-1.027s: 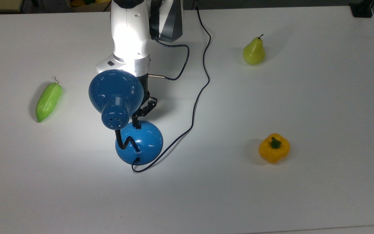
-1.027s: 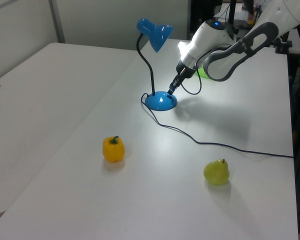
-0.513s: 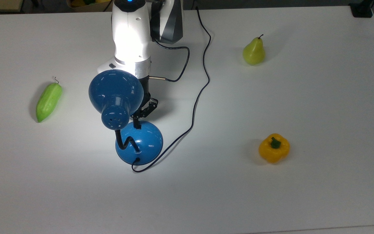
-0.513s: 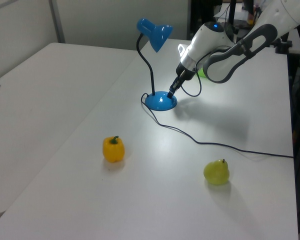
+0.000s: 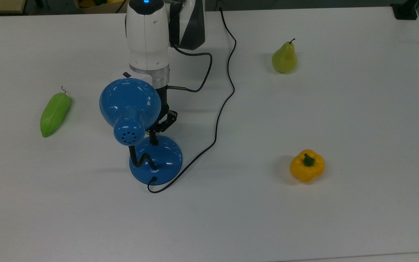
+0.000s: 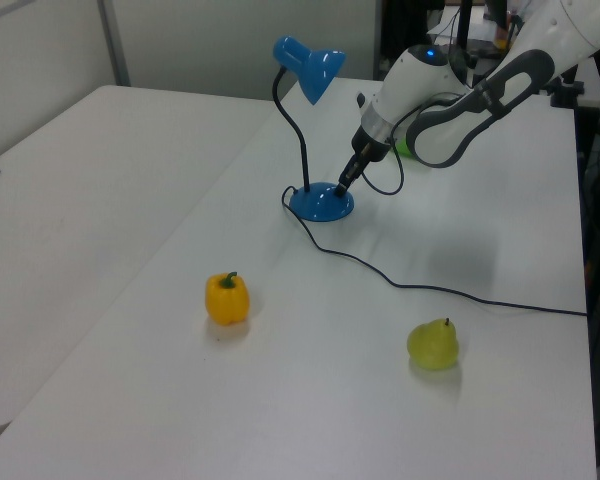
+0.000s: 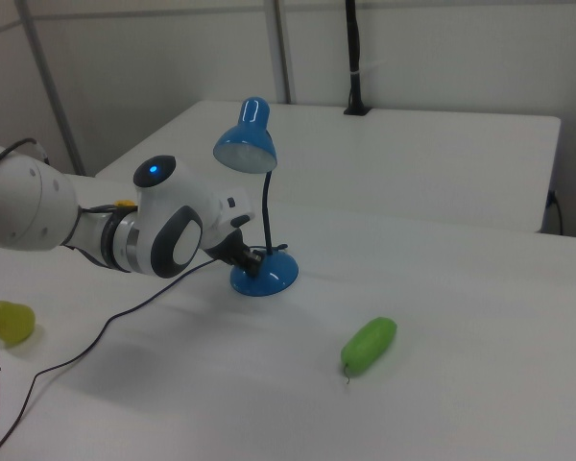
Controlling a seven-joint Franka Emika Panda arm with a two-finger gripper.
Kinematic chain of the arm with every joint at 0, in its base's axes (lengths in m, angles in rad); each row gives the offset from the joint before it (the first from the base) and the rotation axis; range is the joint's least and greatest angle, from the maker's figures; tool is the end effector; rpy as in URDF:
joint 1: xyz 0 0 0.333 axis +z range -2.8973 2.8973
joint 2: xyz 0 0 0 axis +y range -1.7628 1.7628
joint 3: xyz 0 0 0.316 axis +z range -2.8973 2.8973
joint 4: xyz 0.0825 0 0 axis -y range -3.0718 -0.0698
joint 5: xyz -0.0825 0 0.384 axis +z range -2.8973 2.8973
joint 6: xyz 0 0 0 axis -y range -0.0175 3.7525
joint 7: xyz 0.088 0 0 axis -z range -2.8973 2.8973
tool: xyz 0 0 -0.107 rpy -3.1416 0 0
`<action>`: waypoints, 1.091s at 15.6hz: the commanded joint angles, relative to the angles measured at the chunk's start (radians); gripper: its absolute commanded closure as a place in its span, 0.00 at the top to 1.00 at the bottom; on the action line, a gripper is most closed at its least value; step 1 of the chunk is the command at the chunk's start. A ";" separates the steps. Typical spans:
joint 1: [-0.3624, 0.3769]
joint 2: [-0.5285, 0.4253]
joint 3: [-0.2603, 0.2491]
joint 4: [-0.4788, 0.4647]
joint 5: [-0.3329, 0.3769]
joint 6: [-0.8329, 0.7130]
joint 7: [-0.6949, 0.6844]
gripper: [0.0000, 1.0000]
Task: Turn off lamp
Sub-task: 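Lift the gripper up and away from the lamp base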
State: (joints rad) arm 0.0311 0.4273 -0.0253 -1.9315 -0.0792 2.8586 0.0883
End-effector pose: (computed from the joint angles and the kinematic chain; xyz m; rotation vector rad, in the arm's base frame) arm 0.6637 0.0095 0.3205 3.0178 -0.0108 0.7723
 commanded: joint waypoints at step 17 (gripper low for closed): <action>0.067 -0.415 0.038 0.095 -0.015 -1.031 0.028 1.00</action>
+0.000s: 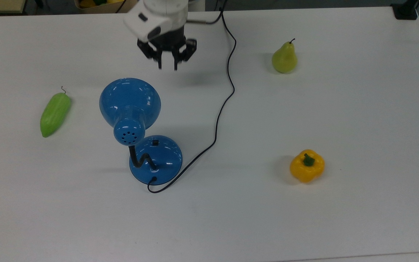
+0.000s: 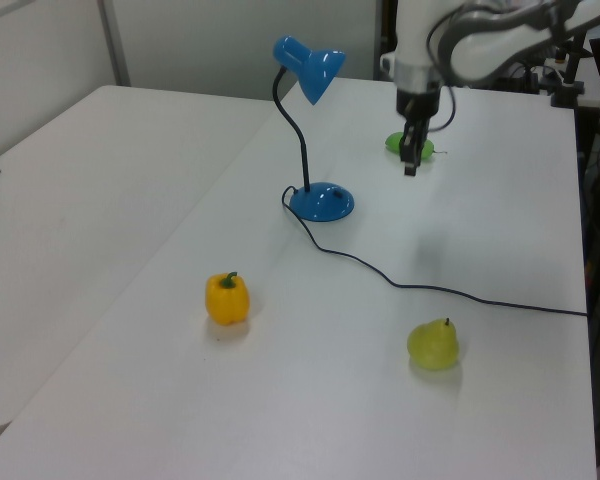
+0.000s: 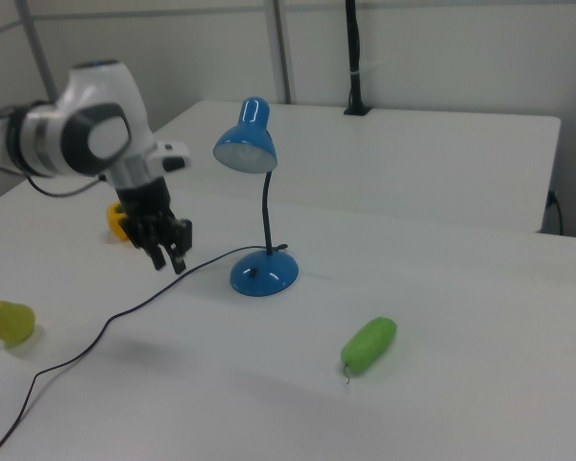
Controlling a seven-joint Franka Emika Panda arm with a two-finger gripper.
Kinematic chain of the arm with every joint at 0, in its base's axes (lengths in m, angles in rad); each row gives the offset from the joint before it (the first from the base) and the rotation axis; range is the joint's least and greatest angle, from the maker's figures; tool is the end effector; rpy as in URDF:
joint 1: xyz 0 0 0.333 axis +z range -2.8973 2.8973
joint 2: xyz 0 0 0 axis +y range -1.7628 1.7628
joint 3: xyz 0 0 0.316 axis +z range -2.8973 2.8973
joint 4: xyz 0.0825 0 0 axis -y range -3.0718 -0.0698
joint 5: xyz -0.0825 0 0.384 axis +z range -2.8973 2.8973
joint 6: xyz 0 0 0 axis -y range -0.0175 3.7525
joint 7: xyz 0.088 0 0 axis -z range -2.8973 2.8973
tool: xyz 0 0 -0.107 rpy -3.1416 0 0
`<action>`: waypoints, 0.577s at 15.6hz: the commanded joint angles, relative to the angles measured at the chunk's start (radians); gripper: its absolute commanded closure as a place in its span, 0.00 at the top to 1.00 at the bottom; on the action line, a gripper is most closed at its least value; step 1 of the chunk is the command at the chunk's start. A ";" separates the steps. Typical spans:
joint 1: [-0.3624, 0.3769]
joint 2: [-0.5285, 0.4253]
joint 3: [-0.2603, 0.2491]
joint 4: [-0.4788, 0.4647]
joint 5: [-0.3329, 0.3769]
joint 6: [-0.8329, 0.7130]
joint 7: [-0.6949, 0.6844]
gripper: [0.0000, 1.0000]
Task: Turn off lamp
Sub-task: 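Lift the gripper up and away from the lamp base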
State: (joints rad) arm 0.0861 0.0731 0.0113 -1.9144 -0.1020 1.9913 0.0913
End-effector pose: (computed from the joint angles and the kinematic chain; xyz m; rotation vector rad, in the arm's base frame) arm 0.5763 0.0499 0.4558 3.0491 0.0725 0.0191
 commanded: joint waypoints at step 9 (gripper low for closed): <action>-0.049 -0.064 0.010 0.397 0.185 -0.456 0.028 1.00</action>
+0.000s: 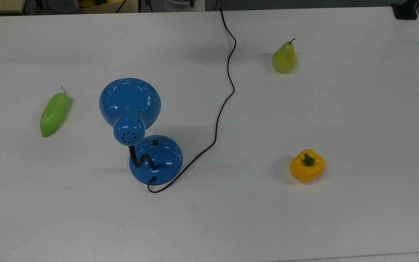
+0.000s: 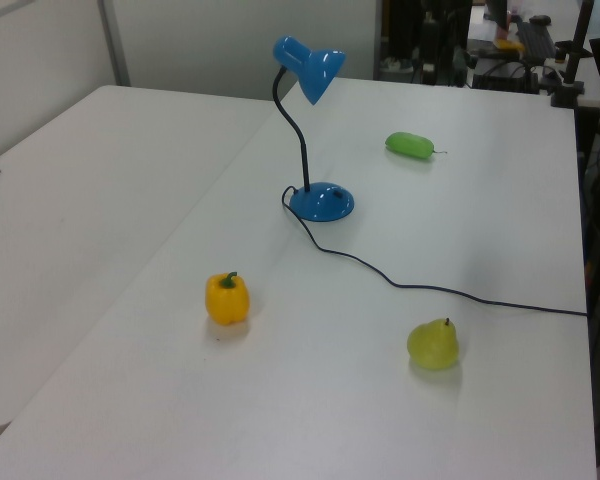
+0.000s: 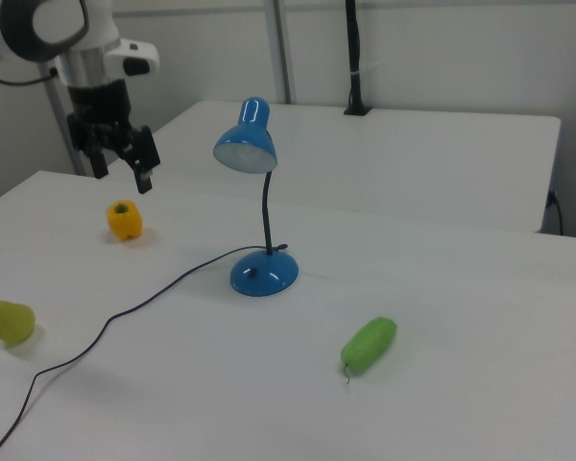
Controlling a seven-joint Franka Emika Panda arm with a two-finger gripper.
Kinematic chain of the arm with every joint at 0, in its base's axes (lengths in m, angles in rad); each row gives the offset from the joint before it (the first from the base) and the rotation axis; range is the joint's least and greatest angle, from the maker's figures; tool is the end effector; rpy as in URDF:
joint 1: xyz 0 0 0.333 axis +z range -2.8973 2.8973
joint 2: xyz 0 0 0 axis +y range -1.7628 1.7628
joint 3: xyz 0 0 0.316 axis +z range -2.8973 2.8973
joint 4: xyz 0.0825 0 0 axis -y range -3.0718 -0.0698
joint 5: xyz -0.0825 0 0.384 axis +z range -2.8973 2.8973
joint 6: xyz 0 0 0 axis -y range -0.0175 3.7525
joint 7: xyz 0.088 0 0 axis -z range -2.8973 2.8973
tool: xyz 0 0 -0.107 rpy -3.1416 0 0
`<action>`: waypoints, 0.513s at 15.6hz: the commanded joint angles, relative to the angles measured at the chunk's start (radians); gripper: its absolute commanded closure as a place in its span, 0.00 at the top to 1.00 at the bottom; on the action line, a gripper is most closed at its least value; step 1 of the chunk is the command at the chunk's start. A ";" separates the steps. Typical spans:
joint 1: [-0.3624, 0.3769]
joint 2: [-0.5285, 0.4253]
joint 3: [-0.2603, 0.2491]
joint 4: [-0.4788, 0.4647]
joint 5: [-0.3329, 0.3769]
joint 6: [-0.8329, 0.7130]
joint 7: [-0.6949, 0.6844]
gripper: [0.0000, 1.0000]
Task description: Turn off lamp
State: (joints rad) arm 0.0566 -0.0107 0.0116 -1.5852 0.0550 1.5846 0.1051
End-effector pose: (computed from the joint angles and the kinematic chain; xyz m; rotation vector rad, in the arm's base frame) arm 0.5508 0.0435 0.6250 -3.0855 0.0577 -0.0082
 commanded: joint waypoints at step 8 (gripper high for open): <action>-0.049 0.031 -0.004 0.053 0.017 0.098 -0.211 1.00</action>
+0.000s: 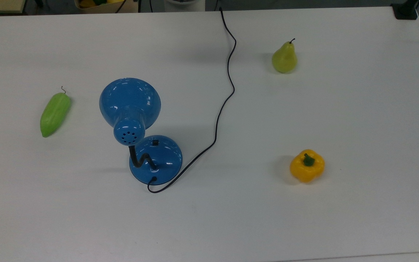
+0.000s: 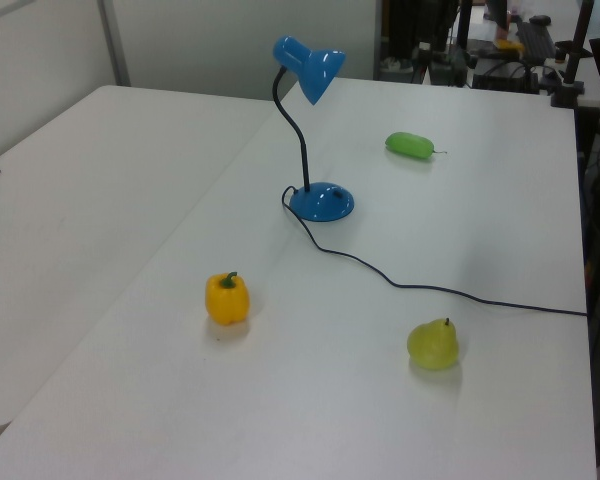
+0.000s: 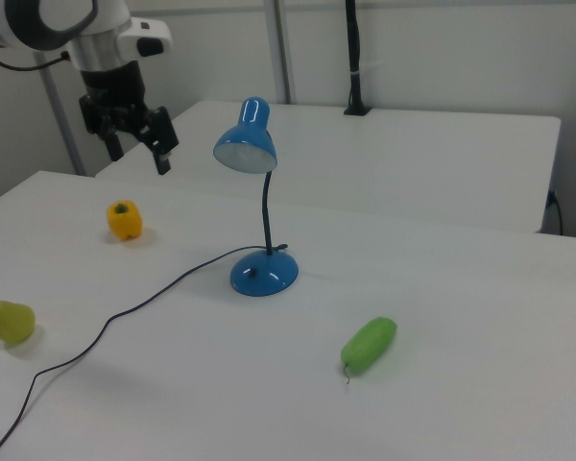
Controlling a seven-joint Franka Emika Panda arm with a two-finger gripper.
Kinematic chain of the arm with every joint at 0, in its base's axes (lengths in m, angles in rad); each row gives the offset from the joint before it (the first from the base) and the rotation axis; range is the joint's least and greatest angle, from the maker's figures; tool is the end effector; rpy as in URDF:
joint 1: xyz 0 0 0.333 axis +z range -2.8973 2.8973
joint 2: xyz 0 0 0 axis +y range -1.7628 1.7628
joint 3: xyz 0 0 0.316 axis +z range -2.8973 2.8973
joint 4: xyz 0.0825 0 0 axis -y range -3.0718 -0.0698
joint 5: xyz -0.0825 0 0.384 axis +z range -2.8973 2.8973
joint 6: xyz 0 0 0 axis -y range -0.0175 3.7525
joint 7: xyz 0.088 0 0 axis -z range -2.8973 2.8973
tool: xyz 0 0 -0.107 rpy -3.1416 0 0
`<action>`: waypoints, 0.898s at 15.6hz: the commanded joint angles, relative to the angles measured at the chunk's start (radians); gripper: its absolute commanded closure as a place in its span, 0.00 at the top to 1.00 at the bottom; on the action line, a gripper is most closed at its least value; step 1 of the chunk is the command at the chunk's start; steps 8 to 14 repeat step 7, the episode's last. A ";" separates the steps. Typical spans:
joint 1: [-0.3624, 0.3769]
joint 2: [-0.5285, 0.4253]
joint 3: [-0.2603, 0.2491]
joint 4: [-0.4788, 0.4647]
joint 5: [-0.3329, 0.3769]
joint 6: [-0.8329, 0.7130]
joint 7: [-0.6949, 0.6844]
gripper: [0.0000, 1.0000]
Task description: Turn off lamp
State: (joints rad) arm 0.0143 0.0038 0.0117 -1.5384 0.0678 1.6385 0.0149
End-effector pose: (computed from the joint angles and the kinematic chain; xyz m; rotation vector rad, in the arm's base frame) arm 0.5627 0.0215 0.6443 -3.0683 -0.0150 -0.1457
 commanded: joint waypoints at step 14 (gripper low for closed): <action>-0.010 0.008 -0.004 -0.006 0.007 0.031 -0.099 1.00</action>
